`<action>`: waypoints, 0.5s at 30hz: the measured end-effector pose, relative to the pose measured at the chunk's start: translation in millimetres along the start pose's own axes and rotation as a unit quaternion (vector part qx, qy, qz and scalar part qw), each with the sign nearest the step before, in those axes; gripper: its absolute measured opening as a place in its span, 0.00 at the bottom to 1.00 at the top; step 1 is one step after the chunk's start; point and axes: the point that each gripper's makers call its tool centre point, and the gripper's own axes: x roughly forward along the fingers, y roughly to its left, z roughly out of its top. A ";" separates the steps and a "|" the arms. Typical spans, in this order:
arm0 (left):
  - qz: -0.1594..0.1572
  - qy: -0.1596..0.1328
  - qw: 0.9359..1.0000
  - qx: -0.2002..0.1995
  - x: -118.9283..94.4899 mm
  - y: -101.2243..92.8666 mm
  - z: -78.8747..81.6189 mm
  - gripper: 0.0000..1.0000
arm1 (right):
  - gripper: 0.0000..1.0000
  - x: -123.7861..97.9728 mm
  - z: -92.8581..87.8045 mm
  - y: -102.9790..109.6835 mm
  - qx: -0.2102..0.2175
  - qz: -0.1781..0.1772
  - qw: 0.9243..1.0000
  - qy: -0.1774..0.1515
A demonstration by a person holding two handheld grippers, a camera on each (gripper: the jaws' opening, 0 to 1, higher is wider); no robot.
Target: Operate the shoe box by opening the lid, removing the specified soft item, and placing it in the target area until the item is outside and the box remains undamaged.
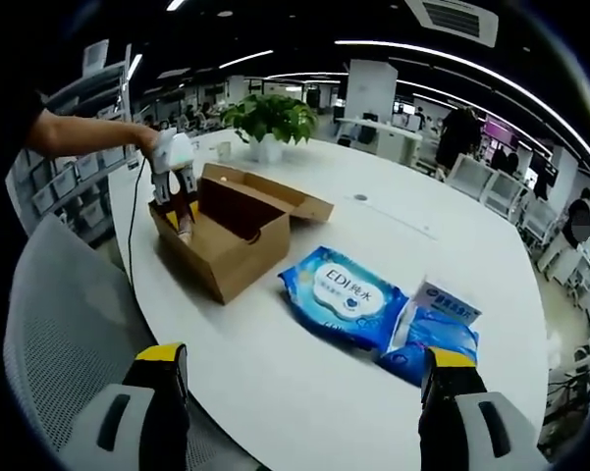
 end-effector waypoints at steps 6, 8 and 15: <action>-0.013 0.004 1.000 0.020 0.0 -3.1 5.1 0.28 | 1.00 0.3 4.6 1.4 0.001 0.002 1.000 -0.007; -0.012 0.012 1.000 0.026 3.0 -1.2 2.2 0.27 | 1.00 0.0 5.7 2.2 0.002 0.003 1.000 -0.008; -0.019 0.029 0.999 0.034 14.7 -3.8 -8.8 0.25 | 1.00 -1.0 6.7 3.6 0.004 0.005 1.000 -0.012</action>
